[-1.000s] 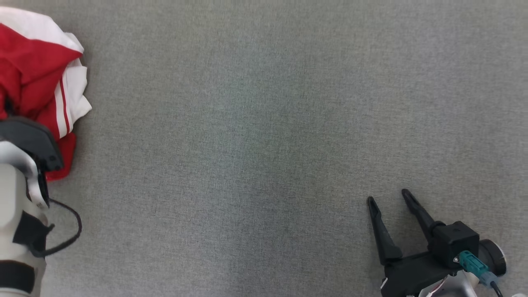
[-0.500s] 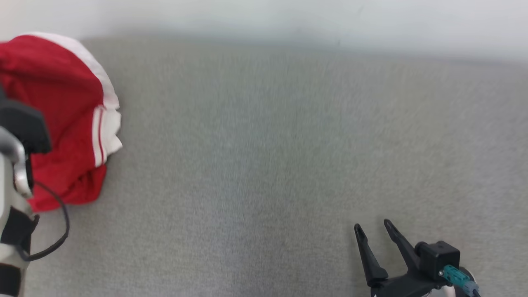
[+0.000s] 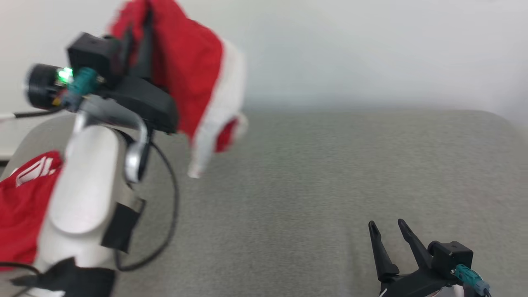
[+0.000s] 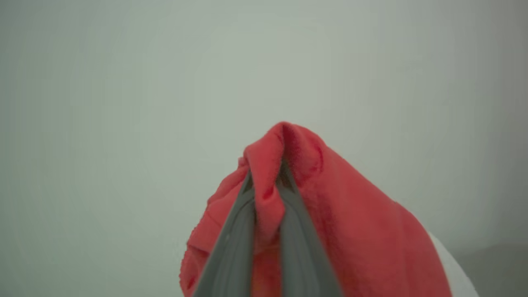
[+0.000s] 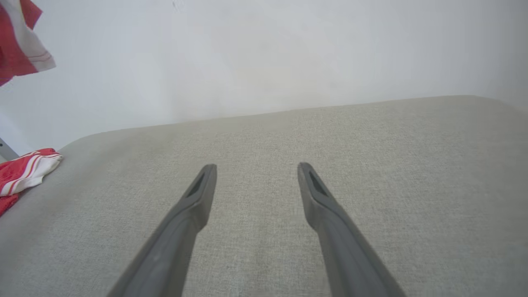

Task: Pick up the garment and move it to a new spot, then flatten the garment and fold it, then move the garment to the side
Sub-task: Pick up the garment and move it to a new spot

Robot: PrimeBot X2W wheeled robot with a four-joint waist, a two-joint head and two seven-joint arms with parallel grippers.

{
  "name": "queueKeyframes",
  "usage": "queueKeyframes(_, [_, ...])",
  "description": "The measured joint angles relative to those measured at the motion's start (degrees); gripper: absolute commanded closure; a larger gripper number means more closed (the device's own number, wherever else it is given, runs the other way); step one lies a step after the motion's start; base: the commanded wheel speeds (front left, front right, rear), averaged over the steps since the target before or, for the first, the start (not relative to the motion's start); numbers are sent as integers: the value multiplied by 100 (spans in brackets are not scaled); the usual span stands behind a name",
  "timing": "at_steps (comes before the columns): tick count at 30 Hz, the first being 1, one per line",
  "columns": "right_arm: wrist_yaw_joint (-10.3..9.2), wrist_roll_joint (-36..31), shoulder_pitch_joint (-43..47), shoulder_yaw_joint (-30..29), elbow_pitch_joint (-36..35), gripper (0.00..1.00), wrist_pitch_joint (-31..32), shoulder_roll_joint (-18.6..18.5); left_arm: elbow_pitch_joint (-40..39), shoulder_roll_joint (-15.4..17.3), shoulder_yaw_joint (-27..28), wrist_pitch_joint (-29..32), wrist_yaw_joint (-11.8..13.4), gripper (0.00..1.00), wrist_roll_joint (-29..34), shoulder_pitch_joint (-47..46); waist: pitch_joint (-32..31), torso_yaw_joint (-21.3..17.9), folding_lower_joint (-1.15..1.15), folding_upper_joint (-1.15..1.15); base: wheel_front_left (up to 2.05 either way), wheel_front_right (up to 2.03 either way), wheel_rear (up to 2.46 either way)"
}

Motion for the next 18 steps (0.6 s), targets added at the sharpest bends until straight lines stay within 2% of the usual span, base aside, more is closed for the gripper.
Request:
queueKeyframes(4, [0,18,-37,30,79,0,-45,-2,-212,-401,-279,-16,-104,100,-231,358,-47,-395,0,0,0,0,0])
queueKeyframes(7, [0,75,-76,108,129,0,-60,-3,-141,-533,-472,-16,-111,100,-323,771,-32,-705,1,0,0,0,0])
queueKeyframes(16, [0,245,-181,353,299,0,-204,-4,1189,-637,-803,-136,-43,100,-500,1592,120,-1413,2,0,0,0,0])
queueKeyframes(17, [0,253,-188,381,320,0,-210,-5,1366,-647,-806,-183,-33,87,-515,1606,154,-1445,1,0,0,0,0])
queueKeyframes(18, [0,257,-195,403,336,0,-227,-3,1506,-655,-813,-240,7,16,-536,1608,190,-1467,2,1,0,0,0])
